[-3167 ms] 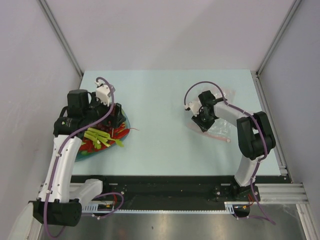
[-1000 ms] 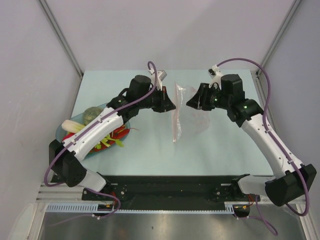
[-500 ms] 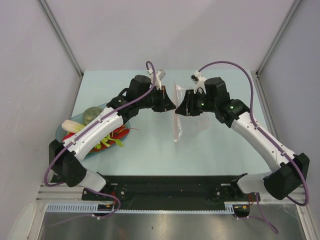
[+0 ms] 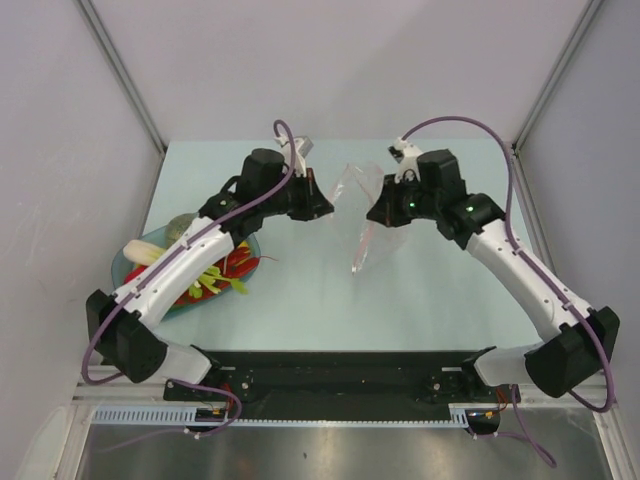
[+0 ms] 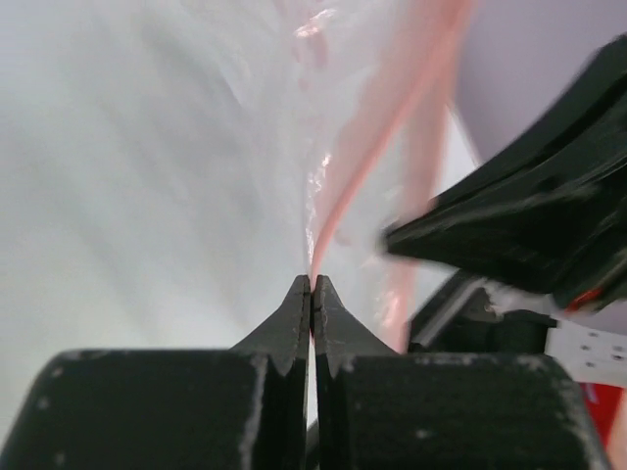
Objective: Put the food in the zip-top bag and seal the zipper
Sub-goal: Open the zipper of the food storage bag, then pick up the fake vegetable from the bin.
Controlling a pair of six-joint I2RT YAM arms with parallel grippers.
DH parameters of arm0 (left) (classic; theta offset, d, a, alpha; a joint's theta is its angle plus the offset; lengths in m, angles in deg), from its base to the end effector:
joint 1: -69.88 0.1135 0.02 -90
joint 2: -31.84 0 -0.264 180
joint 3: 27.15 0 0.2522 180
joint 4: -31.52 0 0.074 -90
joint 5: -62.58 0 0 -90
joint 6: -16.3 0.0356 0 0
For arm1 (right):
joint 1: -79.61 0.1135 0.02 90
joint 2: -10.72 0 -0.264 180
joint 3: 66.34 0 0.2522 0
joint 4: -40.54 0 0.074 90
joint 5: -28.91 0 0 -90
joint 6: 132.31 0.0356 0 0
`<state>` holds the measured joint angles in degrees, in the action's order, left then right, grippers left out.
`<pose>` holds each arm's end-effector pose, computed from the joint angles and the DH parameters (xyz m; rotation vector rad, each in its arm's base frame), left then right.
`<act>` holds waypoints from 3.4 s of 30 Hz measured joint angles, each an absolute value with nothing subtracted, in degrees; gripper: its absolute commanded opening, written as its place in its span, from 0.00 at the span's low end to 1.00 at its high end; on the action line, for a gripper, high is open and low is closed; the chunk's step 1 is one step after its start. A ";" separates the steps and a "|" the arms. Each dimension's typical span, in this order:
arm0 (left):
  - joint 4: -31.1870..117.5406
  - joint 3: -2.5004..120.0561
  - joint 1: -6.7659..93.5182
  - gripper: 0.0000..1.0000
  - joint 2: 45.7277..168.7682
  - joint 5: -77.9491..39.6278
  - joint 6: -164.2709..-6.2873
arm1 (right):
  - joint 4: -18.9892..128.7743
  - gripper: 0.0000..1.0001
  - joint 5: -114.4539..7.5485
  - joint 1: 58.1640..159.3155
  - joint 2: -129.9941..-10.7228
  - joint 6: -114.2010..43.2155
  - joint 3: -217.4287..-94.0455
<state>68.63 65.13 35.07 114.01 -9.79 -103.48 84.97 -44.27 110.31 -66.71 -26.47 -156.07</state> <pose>0.2635 -0.1964 0.3703 0.3006 2.1541 -0.9927 0.2531 0.1623 0.3674 -0.4631 2.1596 0.7798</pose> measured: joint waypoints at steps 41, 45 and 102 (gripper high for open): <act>118.34 55.60 67.02 0.92 76.86 -8.59 -20.64 | 94.87 0.00 -18.37 101.98 -55.93 -16.44 -144.64; 119.67 50.16 69.06 0.88 76.75 -11.65 -8.95 | 94.87 0.00 -18.53 101.98 -56.11 -16.44 -144.85; 104.94 38.81 76.14 0.10 86.54 -14.17 22.85 | 94.26 0.00 -17.41 100.50 -57.64 -16.92 -145.14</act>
